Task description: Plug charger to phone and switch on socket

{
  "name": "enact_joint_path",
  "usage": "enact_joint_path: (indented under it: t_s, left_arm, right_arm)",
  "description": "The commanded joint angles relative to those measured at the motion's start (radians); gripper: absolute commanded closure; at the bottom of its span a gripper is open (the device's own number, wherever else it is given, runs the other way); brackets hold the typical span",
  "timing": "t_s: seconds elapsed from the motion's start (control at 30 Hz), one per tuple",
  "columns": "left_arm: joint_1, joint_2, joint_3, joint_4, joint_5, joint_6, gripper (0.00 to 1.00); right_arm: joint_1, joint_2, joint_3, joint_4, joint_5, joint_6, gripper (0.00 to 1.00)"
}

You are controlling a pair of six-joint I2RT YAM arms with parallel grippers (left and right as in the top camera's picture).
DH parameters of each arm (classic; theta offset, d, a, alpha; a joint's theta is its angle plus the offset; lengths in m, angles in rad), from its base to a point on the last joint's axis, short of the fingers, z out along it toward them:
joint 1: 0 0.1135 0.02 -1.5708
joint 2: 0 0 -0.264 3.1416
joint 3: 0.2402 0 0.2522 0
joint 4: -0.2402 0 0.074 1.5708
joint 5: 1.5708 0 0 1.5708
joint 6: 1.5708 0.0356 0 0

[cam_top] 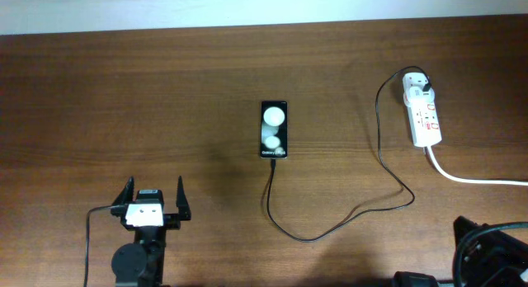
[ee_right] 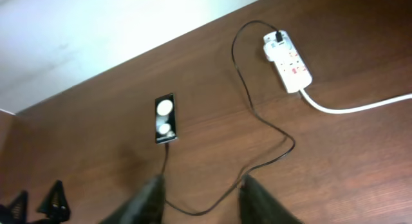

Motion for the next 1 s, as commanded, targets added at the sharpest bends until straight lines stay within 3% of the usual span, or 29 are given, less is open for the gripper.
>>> enact_joint_path:
  t_s: [0.0,0.17,0.3,0.4,0.5,0.67,0.97]
  left_arm:
    - [0.007,-0.010,-0.001,-0.009,0.018,0.021,0.01]
    - [0.007,-0.010,-0.001,-0.009,0.018,0.021,0.01]
    - [0.007,-0.010,-0.001,-0.009,0.018,0.021,0.01]
    - [0.007,-0.010,-0.001,-0.009,0.018,0.021,0.01]
    - [0.007,-0.010,-0.001,-0.009,0.018,0.021,0.01]
    - [0.007,-0.010,-0.001,-0.009,0.018,0.021,0.01]
    - [0.007,-0.010,-0.001,-0.009,0.018,0.021,0.01]
  right_arm:
    - [0.006,-0.012,0.001,-0.006,-0.012,-0.005,0.01]
    - [0.006,-0.012,0.001,-0.006,-0.011,-0.002,0.01]
    - [0.005,-0.013,-0.013,-0.006,0.009,-0.220,0.01]
    - [0.005,-0.030,-0.127,0.005,0.012,-0.269,0.01]
    - [0.005,-0.196,-0.428,0.224,-0.015,-0.283,0.01]
    - [0.005,-0.535,-0.966,0.785,-0.085,-0.282,0.01]
    - [0.005,-0.763,-1.430,1.194,-0.127,-0.282,0.01]
